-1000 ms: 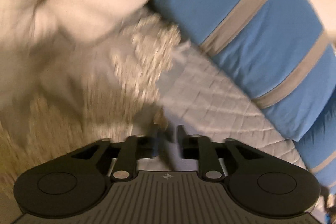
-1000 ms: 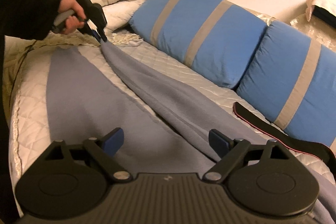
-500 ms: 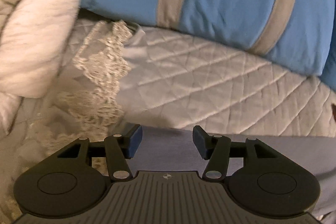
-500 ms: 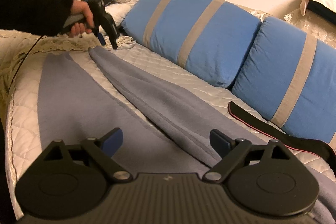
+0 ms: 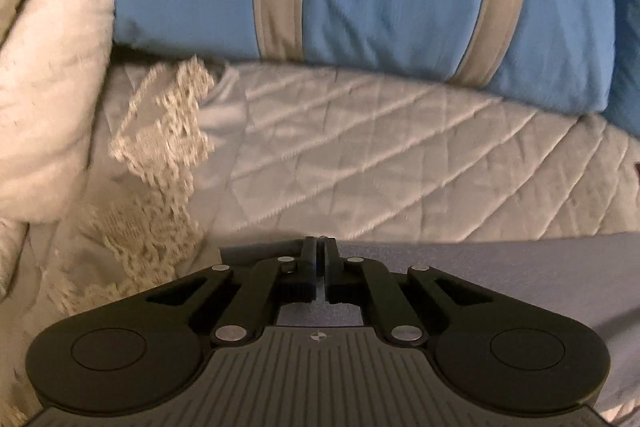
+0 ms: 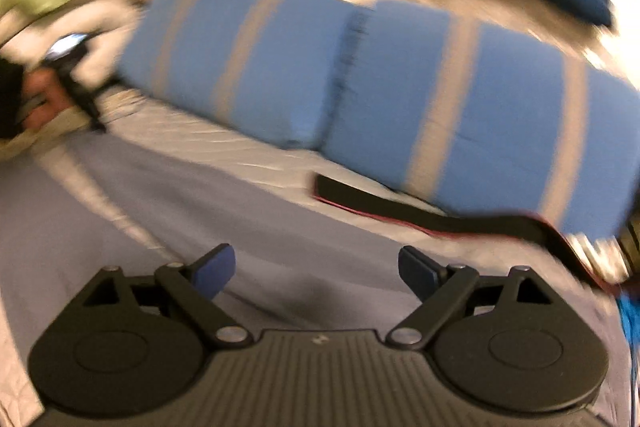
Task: Fold clothes
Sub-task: 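Move the right gripper toward the grey sweatpants leg end by the blue cable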
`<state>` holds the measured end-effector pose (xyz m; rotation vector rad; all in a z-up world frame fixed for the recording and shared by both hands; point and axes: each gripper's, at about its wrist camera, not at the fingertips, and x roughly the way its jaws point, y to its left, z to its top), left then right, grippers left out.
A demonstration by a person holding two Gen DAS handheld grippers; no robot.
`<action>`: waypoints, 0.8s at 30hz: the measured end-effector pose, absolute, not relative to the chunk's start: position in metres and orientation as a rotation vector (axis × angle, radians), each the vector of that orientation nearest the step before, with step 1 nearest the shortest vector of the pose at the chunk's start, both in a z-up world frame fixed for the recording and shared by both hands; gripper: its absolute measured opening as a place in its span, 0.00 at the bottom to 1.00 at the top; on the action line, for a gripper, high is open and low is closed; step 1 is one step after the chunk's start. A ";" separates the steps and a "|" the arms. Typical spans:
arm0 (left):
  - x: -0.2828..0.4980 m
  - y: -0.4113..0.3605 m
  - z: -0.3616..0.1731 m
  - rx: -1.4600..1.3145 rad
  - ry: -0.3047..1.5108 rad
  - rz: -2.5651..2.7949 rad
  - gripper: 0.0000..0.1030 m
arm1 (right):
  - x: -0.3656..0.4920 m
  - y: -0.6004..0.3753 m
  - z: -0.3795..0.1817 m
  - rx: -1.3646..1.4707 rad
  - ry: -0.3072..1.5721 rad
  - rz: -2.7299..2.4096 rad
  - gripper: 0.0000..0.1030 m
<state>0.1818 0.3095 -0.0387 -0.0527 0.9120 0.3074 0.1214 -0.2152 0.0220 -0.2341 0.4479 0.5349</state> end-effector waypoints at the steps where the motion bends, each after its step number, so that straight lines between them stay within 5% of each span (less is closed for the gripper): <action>1: 0.181 0.309 -0.036 -0.052 0.900 0.304 0.03 | 0.130 -0.230 0.022 -0.219 0.467 0.485 0.87; 10: 0.178 0.313 -0.026 -0.086 0.855 0.299 0.03 | 0.238 -0.358 -0.002 -0.101 0.556 0.052 0.84; 19: 0.181 0.318 -0.035 -0.115 0.842 0.287 0.03 | 0.302 -0.387 -0.023 -0.066 0.595 -0.015 0.67; 23: 0.181 0.321 -0.038 -0.132 0.829 0.279 0.03 | 0.308 -0.390 -0.024 -0.048 0.584 -0.018 0.02; 24: 0.181 0.321 -0.036 -0.141 0.820 0.277 0.03 | 0.309 -0.391 -0.024 -0.043 0.581 -0.019 0.02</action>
